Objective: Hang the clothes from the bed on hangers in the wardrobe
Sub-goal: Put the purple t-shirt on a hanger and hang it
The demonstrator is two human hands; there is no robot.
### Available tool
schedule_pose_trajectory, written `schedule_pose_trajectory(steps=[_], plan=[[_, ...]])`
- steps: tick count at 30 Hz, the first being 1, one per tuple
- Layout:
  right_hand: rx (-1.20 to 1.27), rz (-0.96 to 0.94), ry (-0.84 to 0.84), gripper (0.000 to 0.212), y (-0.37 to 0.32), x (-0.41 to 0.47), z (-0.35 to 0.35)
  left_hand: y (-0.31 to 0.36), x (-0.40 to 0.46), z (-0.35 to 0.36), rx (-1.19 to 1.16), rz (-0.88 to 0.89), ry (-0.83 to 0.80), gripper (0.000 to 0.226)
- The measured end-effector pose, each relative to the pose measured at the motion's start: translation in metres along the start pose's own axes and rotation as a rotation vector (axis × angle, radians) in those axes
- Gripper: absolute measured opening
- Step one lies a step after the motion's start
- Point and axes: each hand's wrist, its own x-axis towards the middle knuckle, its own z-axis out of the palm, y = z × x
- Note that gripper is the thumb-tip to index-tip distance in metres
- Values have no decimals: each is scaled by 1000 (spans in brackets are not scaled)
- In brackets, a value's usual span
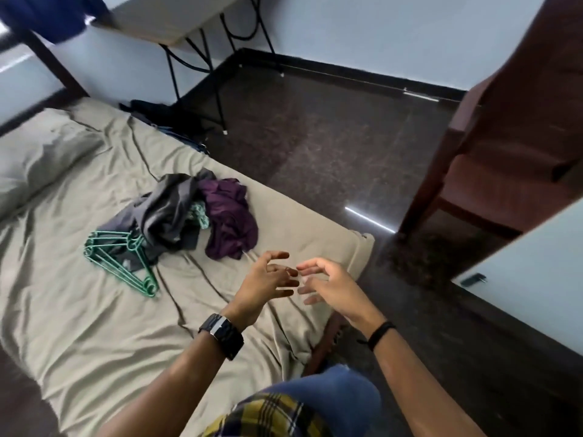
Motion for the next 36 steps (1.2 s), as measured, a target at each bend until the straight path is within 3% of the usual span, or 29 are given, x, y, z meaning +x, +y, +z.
schedule_pose_trajectory(steps=[8, 19, 26, 30, 33, 36], plan=[[5, -87, -59, 26, 37, 132, 28, -20, 96, -67, 31, 43, 168, 30], [11, -165, -113, 34, 138, 280, 92, -116, 259, -157, 242, 106, 312, 31], [-80, -259, 48, 35, 172, 337, 146, -160, 352, -238, 688, 194, 433, 52], [-132, -283, 219, 36, 194, 348, 172, -188, 372, -263, 871, 205, 332, 76], [-126, -314, 317, 34, 205, 347, 186, -204, 379, -273, 671, 359, 341, 70], [-127, -328, 429, 33, 206, 355, 191, -200, 381, -273, 369, 335, 335, 61]])
